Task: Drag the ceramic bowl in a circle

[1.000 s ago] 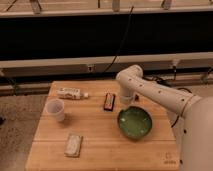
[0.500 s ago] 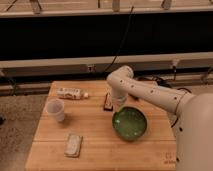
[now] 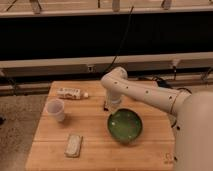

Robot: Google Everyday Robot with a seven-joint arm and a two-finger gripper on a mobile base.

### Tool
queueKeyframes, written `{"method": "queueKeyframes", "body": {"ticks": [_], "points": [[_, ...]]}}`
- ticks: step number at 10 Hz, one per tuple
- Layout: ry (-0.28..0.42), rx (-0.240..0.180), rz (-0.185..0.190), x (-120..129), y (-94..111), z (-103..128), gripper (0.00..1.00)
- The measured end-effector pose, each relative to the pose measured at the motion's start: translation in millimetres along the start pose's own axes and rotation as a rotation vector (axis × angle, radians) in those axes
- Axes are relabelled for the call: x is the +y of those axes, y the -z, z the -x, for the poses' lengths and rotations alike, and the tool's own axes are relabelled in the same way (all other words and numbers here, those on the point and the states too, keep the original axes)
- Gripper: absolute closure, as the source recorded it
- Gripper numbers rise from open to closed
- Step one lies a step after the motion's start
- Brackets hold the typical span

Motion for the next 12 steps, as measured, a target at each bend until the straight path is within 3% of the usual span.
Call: {"method": "queueKeyframes", "body": {"ticks": [12], "points": [[0.07, -0.02, -0.005, 2.9, 4.0, 2.7, 0.99]]}}
